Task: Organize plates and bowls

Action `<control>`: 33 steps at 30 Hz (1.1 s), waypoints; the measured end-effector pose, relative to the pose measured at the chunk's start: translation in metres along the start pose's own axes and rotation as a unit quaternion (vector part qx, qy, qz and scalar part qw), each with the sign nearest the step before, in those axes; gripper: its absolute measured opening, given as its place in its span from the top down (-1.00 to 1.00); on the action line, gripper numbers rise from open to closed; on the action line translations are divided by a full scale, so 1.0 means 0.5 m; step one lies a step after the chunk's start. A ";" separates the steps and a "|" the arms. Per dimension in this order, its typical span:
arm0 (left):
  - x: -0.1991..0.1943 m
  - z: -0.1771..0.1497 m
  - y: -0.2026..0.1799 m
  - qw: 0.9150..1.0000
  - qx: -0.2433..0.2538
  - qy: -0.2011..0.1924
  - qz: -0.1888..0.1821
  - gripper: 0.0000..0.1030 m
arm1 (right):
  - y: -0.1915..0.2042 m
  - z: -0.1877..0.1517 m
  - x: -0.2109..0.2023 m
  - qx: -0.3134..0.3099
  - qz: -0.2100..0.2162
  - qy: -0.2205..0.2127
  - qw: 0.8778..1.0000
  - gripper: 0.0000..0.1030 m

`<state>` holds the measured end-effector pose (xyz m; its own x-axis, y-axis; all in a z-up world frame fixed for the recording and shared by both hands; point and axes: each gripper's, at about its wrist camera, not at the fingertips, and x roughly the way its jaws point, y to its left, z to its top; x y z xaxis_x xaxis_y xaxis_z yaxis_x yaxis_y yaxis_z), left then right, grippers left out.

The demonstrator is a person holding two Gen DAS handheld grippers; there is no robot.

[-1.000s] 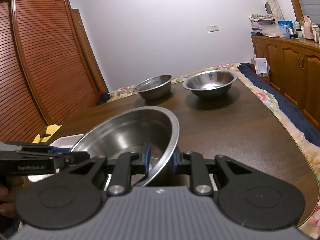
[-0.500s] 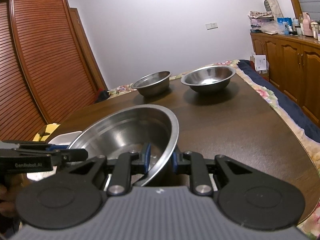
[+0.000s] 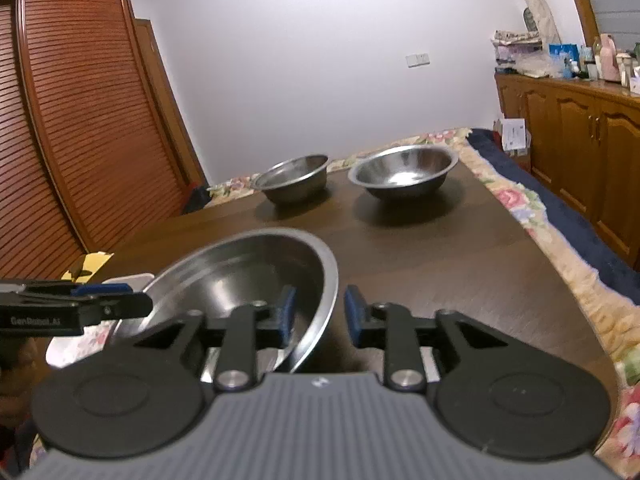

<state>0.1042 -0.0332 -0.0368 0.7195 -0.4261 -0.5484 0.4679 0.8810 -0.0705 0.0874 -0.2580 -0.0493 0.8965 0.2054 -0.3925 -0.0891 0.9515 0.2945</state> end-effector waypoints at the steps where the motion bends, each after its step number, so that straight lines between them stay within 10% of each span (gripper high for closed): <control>1: -0.002 0.002 0.001 1.000 0.000 -0.002 0.001 -0.11 | 0.000 0.004 -0.004 -0.001 -0.001 -0.003 1.000 0.37; 11: -0.013 0.035 0.012 1.000 0.006 -0.025 0.011 -0.50 | -0.004 0.038 -0.026 -0.021 -0.015 -0.034 0.999 0.07; 21: -0.018 0.071 -0.013 0.998 0.022 -0.053 -0.003 -0.85 | -0.024 0.076 -0.031 -0.042 -0.032 -0.063 0.997 -0.97; 33: 0.029 0.120 -0.033 0.997 0.055 -0.046 -0.014 -0.93 | -0.070 0.130 -0.002 -0.064 -0.049 -0.066 0.995 -1.00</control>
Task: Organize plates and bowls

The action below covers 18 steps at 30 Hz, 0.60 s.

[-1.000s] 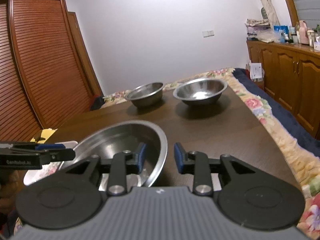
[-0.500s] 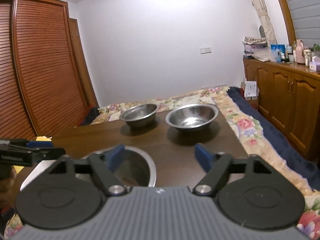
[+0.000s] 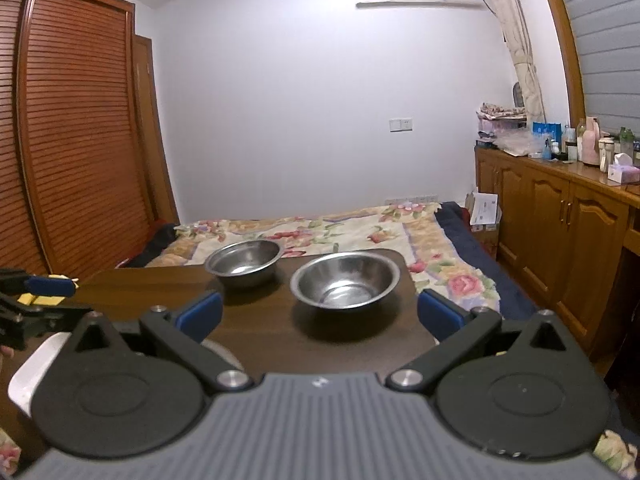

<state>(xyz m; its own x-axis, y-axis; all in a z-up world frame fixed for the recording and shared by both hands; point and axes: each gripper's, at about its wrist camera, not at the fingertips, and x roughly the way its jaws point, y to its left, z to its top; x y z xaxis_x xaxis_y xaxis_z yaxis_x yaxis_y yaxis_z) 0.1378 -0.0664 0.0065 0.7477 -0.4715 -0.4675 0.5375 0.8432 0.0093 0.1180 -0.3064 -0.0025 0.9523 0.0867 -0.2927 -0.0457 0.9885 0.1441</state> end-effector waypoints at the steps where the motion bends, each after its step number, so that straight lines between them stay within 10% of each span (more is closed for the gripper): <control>1: 0.005 0.008 -0.002 1.000 0.005 0.000 -0.001 -0.93 | -0.005 0.004 0.006 0.002 0.001 0.000 1.000 -1.00; 18: 0.165 0.121 -0.044 0.997 0.056 0.020 -0.046 -0.81 | -0.110 -0.003 0.160 0.076 -0.005 0.018 0.997 -1.00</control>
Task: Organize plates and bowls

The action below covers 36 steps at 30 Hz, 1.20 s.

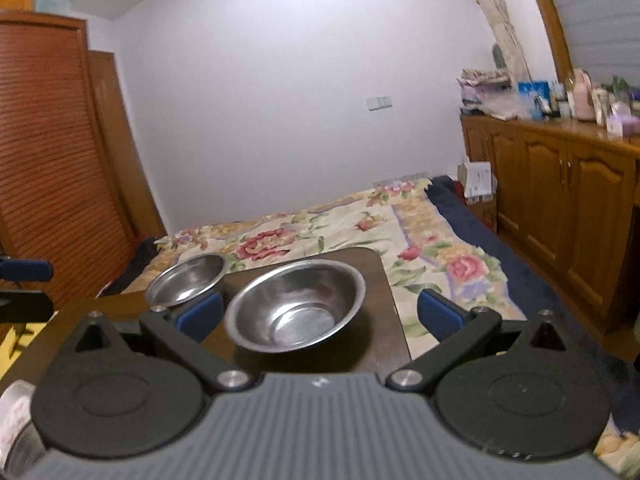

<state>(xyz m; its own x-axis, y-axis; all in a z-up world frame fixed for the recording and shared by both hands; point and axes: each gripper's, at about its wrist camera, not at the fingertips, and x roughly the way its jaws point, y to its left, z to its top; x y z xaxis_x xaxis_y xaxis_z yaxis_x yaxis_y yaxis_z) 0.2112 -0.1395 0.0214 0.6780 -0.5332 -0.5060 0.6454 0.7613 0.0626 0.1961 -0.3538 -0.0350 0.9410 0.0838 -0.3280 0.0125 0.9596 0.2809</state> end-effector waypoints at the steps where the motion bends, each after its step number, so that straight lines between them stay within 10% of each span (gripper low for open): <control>1: 0.011 0.003 0.000 1.000 0.003 0.004 -0.003 -0.78 | -0.002 0.000 0.008 0.005 0.002 0.002 1.000 -1.00; 22: 0.230 0.036 0.038 0.996 0.020 0.086 -0.034 -0.16 | 0.002 -0.006 0.099 0.003 -0.025 0.055 0.998 -0.18; 36: 0.294 0.024 0.060 0.991 -0.001 0.126 -0.036 0.26 | 0.002 -0.014 0.112 0.014 -0.031 0.075 0.997 0.02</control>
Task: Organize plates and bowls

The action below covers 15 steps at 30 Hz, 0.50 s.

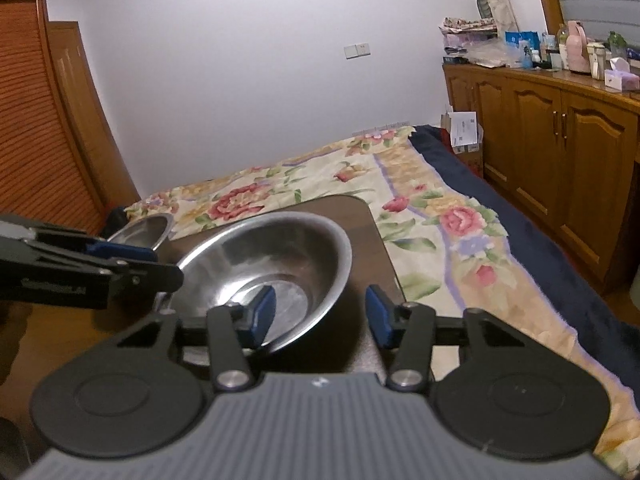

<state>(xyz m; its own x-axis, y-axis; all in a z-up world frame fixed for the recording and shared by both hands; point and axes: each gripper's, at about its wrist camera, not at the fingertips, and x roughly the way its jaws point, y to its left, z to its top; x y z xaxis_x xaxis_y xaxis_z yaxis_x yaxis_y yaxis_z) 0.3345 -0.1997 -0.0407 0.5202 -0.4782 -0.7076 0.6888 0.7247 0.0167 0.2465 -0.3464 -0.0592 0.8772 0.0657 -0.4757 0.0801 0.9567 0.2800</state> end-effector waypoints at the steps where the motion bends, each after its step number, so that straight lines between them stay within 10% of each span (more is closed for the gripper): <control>1: 0.002 0.001 -0.002 1.000 0.000 0.002 -0.001 0.27 | -0.001 0.000 0.000 0.003 0.000 0.001 1.000 0.03; 15: 0.008 -0.003 -0.027 0.999 -0.005 0.043 -0.004 0.59 | -0.003 -0.004 0.005 0.004 0.014 0.012 1.000 0.45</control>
<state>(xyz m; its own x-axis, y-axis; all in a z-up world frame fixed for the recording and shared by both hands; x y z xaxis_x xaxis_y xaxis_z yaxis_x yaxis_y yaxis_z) 0.3265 -0.2108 -0.0448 0.4694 -0.4392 -0.7660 0.6871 0.7265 0.0045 0.2473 -0.3470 -0.0625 0.8672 0.0993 -0.4880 0.0602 0.9518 0.3007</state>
